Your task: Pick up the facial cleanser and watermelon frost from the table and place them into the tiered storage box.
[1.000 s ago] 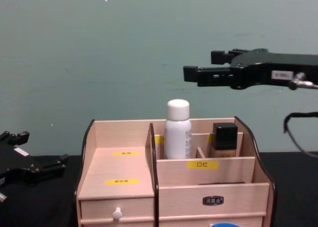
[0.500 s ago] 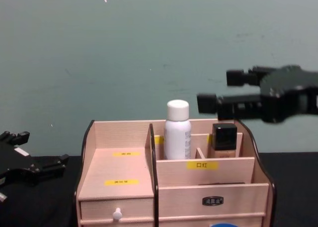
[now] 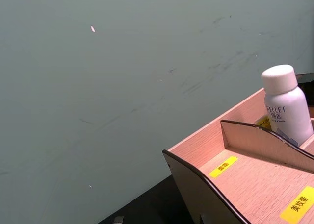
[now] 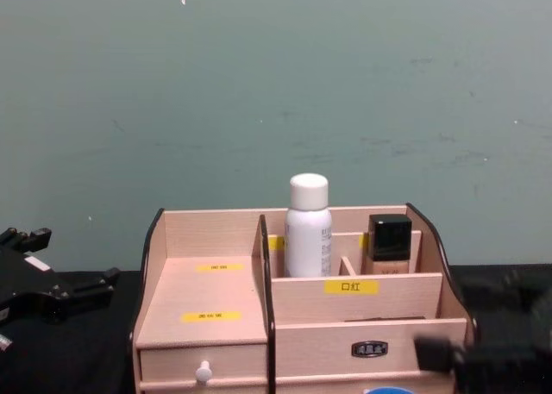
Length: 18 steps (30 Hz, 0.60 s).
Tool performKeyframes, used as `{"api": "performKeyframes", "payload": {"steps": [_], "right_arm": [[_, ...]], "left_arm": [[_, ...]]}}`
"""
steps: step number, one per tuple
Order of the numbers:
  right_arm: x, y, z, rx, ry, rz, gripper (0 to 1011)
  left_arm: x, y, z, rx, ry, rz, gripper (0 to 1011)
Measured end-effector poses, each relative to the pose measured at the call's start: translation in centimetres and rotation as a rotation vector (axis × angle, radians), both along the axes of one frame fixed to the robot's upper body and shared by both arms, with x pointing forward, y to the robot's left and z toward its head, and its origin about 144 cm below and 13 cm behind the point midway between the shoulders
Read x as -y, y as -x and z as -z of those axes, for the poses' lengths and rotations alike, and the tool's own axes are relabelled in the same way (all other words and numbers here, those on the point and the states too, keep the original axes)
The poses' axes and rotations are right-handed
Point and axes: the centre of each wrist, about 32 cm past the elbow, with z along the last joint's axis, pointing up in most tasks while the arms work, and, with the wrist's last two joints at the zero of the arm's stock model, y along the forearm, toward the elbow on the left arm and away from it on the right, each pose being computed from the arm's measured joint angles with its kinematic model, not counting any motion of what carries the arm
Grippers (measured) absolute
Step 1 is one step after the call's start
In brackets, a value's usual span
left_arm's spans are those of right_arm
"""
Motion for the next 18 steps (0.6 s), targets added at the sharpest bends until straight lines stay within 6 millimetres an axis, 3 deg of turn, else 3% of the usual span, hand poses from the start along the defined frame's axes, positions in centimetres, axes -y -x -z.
{"api": "performKeyframes", "payload": {"steps": [5,18], "right_arm": [[0.9,0.7,2.3,-0.091,0.017,0.053,1000],[0.7,-0.5,4.9,-0.176,0.023,0.069,1000]], "left_arm": [[0.0,0.0,0.0,0.0,0.0,0.0,1010],[0.0,0.0,0.0,0.0,0.0,0.0,1010]]}}
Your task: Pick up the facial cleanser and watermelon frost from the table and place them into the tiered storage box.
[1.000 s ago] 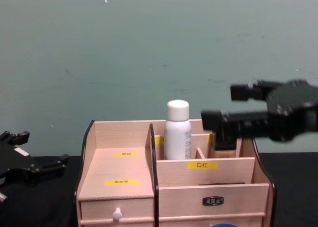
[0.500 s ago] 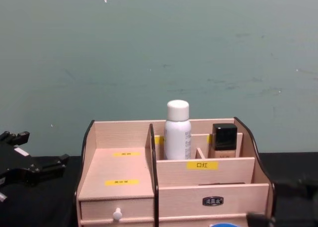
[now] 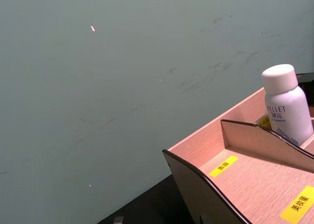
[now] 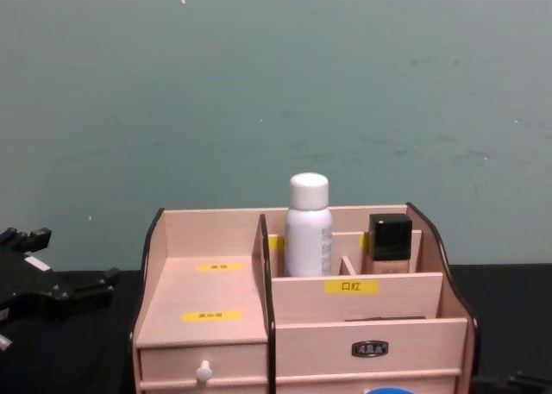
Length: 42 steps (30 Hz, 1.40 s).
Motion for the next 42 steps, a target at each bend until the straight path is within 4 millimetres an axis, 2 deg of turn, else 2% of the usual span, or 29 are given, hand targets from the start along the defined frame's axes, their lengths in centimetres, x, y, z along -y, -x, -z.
{"api": "performKeyframes", "payload": {"steps": [18,42], "right_arm": [[-1.7,-2.6,1.1,0.01,0.042,-0.018,1000],[-3.0,-4.2,2.0,0.017,0.061,-0.026,1000]], "left_arm": [[0.0,0.0,0.0,0.0,0.0,0.0,1009],[0.0,0.0,0.0,0.0,0.0,0.0,1010]]}}
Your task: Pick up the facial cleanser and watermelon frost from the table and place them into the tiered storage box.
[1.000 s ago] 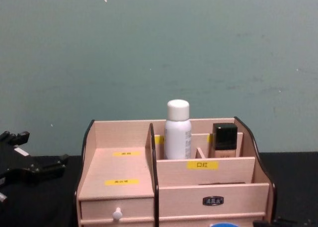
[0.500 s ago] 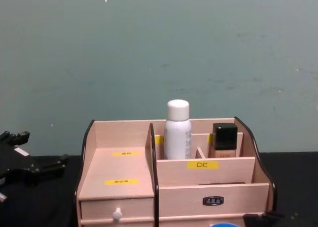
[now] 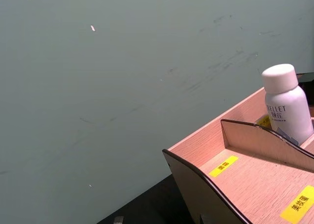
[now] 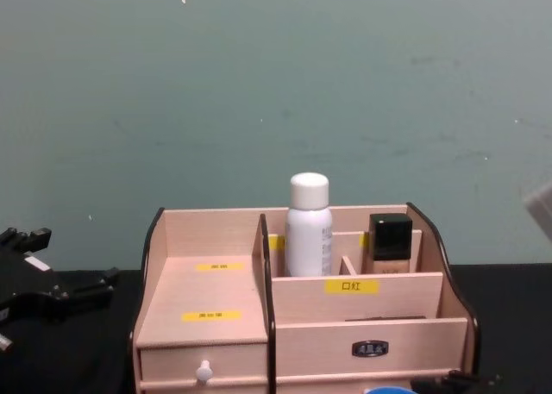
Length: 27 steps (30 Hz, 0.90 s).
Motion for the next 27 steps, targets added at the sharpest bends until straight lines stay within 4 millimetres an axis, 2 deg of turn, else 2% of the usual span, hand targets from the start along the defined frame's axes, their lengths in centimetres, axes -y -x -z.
{"api": "performKeyframes", "payload": {"steps": [16,27], "right_arm": [[-0.18,-0.07,0.11,-0.001,0.013,0.002,997],[-0.13,-0.06,0.08,-0.001,0.011,0.003,749]], "left_arm": [[0.0,0.0,0.0,0.0,0.0,0.0,1010],[0.0,0.0,0.0,0.0,0.0,0.0,1010]]}}
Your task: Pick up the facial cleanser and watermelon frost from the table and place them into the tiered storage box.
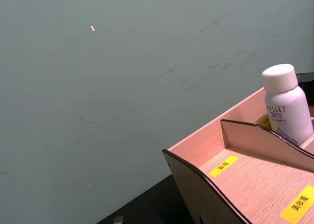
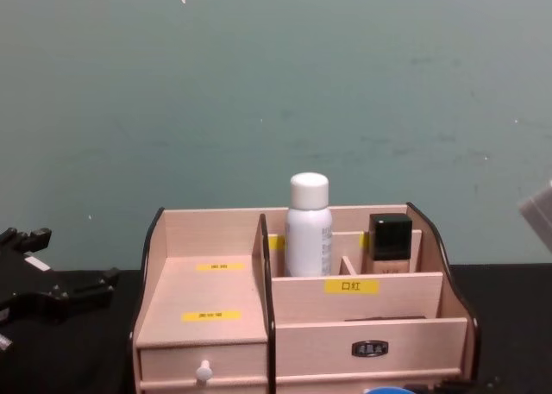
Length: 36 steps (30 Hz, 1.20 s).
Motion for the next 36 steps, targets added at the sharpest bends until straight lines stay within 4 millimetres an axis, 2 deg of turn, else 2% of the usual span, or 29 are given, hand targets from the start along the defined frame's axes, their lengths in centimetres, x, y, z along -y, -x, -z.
{"api": "performKeyframes", "payload": {"steps": [23,36], "right_arm": [[0.1,0.0,-0.1,0.004,-0.017,-0.006,728],[0.2,0.3,-2.2,0.053,-0.072,-0.066,728]], "left_arm": [[0.0,0.0,0.0,0.0,0.0,0.0,1010],[0.0,0.0,0.0,0.0,0.0,0.0,1010]]}}
